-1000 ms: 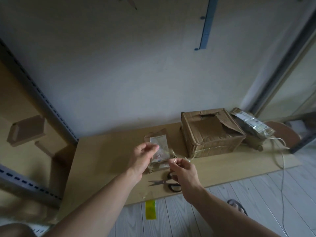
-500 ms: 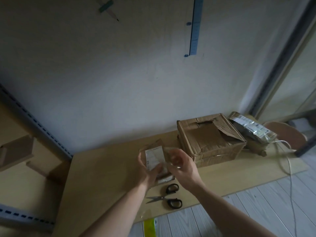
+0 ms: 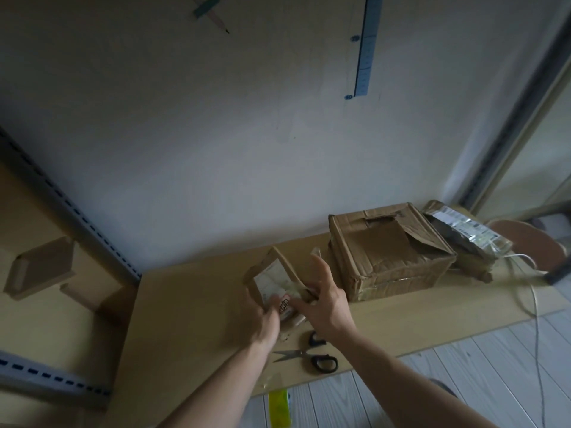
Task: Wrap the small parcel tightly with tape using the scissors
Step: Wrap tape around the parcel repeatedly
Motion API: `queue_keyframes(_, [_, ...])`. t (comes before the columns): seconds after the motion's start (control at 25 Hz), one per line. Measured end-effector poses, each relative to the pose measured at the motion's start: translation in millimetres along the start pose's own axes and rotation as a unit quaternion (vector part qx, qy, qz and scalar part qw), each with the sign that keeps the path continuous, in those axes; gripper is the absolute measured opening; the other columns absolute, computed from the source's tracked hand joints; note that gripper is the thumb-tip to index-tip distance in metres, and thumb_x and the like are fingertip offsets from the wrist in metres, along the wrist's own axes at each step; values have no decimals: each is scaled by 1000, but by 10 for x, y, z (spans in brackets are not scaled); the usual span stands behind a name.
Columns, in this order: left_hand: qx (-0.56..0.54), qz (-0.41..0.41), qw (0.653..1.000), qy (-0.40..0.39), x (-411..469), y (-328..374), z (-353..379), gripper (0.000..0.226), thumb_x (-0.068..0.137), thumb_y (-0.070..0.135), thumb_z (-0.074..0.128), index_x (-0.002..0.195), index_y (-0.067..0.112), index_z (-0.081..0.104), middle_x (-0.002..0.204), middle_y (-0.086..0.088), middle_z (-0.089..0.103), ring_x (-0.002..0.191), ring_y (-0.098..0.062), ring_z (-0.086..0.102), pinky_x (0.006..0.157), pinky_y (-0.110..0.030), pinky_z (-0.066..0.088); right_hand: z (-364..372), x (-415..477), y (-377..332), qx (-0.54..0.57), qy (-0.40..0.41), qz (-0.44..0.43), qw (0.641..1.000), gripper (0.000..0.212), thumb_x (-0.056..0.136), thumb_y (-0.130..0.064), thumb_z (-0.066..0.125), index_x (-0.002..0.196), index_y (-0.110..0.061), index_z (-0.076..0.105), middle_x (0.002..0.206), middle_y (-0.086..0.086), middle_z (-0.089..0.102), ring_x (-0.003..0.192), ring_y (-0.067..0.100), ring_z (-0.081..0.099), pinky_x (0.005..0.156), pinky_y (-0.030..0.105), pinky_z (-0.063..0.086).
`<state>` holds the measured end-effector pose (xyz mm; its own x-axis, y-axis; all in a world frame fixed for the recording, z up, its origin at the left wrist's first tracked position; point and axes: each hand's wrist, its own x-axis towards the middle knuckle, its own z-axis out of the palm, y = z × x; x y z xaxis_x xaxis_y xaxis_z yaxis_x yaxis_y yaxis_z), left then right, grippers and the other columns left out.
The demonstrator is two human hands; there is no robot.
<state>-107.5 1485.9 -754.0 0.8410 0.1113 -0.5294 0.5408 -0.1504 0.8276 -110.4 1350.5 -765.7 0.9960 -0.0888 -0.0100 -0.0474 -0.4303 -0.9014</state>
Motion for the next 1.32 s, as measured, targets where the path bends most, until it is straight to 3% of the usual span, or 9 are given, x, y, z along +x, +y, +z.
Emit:
queue_keyframes(0.12, [-66, -70, 995, -20, -60, -13, -98, 56, 101, 57, 34, 117, 9, 56, 113, -11, 64, 101, -30, 65, 80, -42, 57, 0, 56, -151, 16, 9, -26, 1000, 97, 80, -20, 84, 153, -33, 23, 94, -19, 66, 76, -17, 61, 73, 3, 51])
queue_keyframes(0.2, [-82, -115, 990, -25, -112, -16, -209, 43, 106, 42, 36, 86, 10, 57, 80, -9, 67, 72, -26, 66, 61, -35, 57, -8, 112, -254, 9, -6, -46, 999, 98, 78, -23, 84, 153, -33, 23, 87, -20, 67, 77, -9, 65, 73, 3, 48])
queue_keyframes(0.4, [-52, -68, 993, -77, -116, -104, -516, 38, 104, 25, 37, 96, 0, 65, 75, -18, 75, 59, -26, 69, 50, -27, 50, -26, 244, -534, -38, -62, -71, 995, 104, 75, -24, 86, 154, -36, 20, 81, -18, 65, 72, -1, 63, 72, 11, 49])
queue_keyframes(0.52, [156, 21, 977, -148, -334, 55, -605, 17, 96, 24, 51, 113, 28, 52, 76, -1, 61, 49, -14, 56, 41, -18, 38, -20, 260, -570, -37, -68, -60, 995, 104, 73, -15, 85, 154, -36, 21, 90, -16, 63, 81, 11, 65, 86, 29, 55])
queue_keyframes(0.64, [452, 283, 844, -52, -158, 44, -733, 115, 64, 42, 81, 150, 36, 5, 139, -5, 51, 120, -26, 56, 96, -23, 48, 23, 283, -548, -38, -66, -69, 995, 104, 71, -15, 84, 152, -37, 23, 93, -13, 70, 82, 12, 66, 86, 32, 57])
queue_keyframes(0.72, [491, 348, 795, -74, 39, 65, -823, 146, 52, 54, 84, 154, 24, -17, 165, -12, 14, 151, -31, 13, 121, -46, 19, 71, 311, -536, -35, -79, -83, 993, 104, 68, -16, 82, 151, -38, 23, 90, -11, 75, 83, 13, 69, 85, 36, 58])
queue_keyframes(0.96, [475, 426, 769, -43, 200, 87, -789, 123, 44, 55, 80, 148, 16, 26, 134, 4, 46, 124, -17, 45, 110, -38, 37, -39, 346, -460, 80, -74, -60, 992, 72, 70, -38, 82, 135, -33, 51, 113, -6, 71, 108, 15, 67, 94, 47, 56])
queue_keyframes(1.16, [599, 322, 733, 9, 242, 9, -836, 125, 46, 58, 78, 149, 18, 20, 139, 1, 39, 127, -25, 41, 103, -46, 38, -257, 295, -696, 60, 58, -108, 991, 14, 80, -34, 82, 84, -28, 70, 95, -8, 66, 93, 7, 63, 73, 22, 53])
queue_keyframes(1.32, [639, 262, 723, -29, 275, -82, -886, 132, 53, 52, 83, 155, 18, 6, 145, -3, 32, 136, -28, 34, 107, -55, 32, -360, 194, -740, 23, -74, -84, 993, 14, 81, -15, 81, 73, -21, 70, 68, -13, 71, 65, -3, 60, 62, 11, 44])
